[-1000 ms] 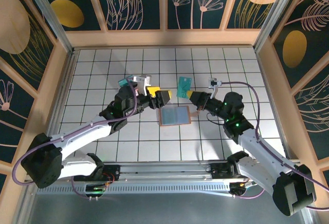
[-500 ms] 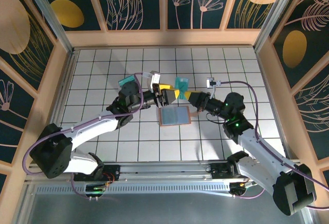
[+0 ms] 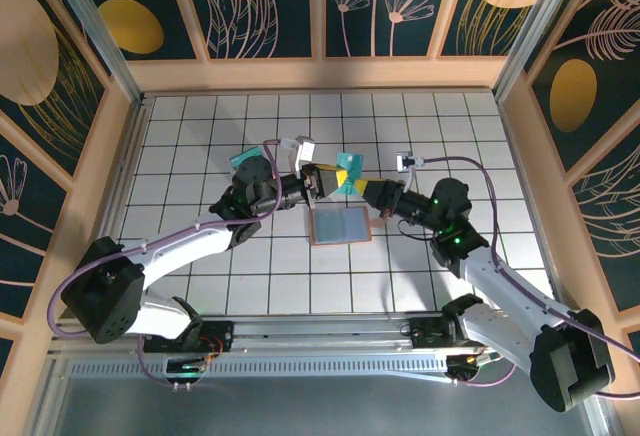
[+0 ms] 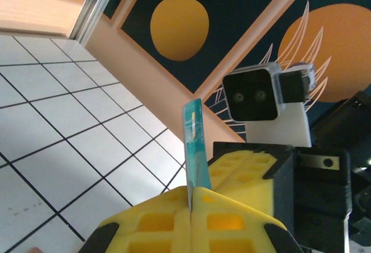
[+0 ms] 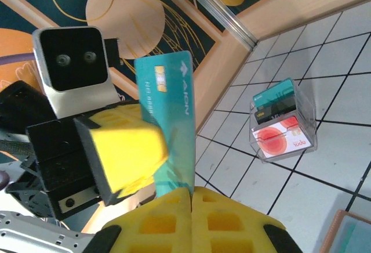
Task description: Take the credit cards out of the card holder
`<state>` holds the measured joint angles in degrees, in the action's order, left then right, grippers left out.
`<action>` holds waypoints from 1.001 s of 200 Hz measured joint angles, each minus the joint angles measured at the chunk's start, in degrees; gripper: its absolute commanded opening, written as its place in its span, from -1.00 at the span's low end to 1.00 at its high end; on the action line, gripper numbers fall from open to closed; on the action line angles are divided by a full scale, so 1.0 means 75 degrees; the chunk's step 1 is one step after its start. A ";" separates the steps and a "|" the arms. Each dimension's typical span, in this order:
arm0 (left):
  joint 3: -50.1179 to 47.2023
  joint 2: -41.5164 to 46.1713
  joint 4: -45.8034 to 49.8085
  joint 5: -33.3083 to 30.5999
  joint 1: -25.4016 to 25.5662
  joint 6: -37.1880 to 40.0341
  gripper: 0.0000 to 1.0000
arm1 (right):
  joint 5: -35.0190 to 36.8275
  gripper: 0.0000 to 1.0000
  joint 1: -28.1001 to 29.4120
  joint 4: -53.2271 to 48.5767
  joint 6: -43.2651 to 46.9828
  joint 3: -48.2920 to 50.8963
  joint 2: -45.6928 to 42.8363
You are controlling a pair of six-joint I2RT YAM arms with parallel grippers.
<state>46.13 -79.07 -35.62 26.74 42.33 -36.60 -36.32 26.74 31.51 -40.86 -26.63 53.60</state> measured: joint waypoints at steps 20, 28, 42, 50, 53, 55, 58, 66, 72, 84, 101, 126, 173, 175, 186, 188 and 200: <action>0.0300 0.0187 0.0825 -0.0274 0.0012 0.0653 -1.00 | 0.0067 -0.24 0.0038 -0.0251 0.0163 -0.0143 0.0035; 0.0472 0.0289 0.1297 -0.0539 -0.0006 0.1070 -1.00 | 0.0128 -0.11 0.0055 -0.0425 0.0230 -0.0248 0.0032; 0.0781 0.0452 0.2151 -0.1000 -0.0082 0.1862 -1.00 | 0.0393 0.02 0.0082 -0.0845 0.0411 -0.0501 0.0029; 0.0965 0.0533 0.2669 -0.1268 -0.0163 0.2439 -1.00 | 0.0592 0.05 0.0085 -0.1102 0.0530 -0.0647 0.0026; 0.1040 0.0557 0.2882 -0.1346 -0.0187 0.2597 -1.00 | 0.0662 0.07 0.0085 -0.1204 0.0597 -0.0694 0.0023; 0.1078 0.0568 0.2973 -0.1399 -0.0207 0.2687 -1.00 | 0.0717 0.08 0.0085 -0.1262 0.0618 -0.0723 0.0023; 0.1154 0.0580 0.3168 -0.1501 -0.0254 0.2917 -1.00 | 0.0799 0.09 0.0085 -0.1355 0.0653 -0.0761 0.0017; 0.1361 0.0597 0.3646 -0.1731 -0.0373 0.3404 -1.00 | 0.1008 0.13 0.0085 -0.1614 0.0769 -0.0857 0.0003; 0.1510 0.0597 0.3975 -0.1906 -0.0495 0.3786 -1.00 | 0.1163 0.15 0.0085 -0.1807 0.0822 -0.0912 -0.0009; 0.1699 0.0600 0.4511 -0.2261 -0.0775 0.4485 -1.00 | 0.1501 0.22 0.0085 -0.2183 0.0935 -0.1000 -0.0038; 0.1824 0.0600 0.5135 -0.2565 -0.1221 0.5397 -1.00 | 0.1944 0.29 0.0085 -0.2646 0.1072 -0.1064 -0.0099; 0.2133 0.0417 0.6047 -0.2812 -0.1813 0.6706 -1.00 | 0.2524 0.61 0.0085 -0.3258 0.1163 -0.1172 -0.0178; 0.3249 -0.0647 0.7262 -0.2859 -0.2783 0.8510 -1.00 | 0.3416 0.99 0.0085 -0.4057 0.1207 -0.1419 -0.0300; 0.3281 -0.0682 0.7289 -0.2868 -0.2815 0.8550 -1.00 | 0.3456 0.99 0.0085 -0.4080 0.1207 -0.1425 -0.0309; 0.3465 -0.0956 0.7478 -0.2865 -0.3066 0.8854 -1.00 | 0.3657 0.99 0.0085 -0.4243 0.1204 -0.1469 -0.0338; 0.3491 -0.1003 0.7513 -0.2865 -0.3110 0.8903 -1.00 | 0.3695 0.99 0.0085 -0.4275 0.1204 -0.1475 -0.0341; 0.3614 -0.1259 0.7685 -0.2856 -0.3346 0.9197 -1.00 | 0.3908 0.99 0.0085 -0.4395 0.1186 -0.1513 -0.0344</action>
<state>73.23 -88.51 22.02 5.32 17.23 32.38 -7.01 27.38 -1.45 -31.97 -37.98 51.03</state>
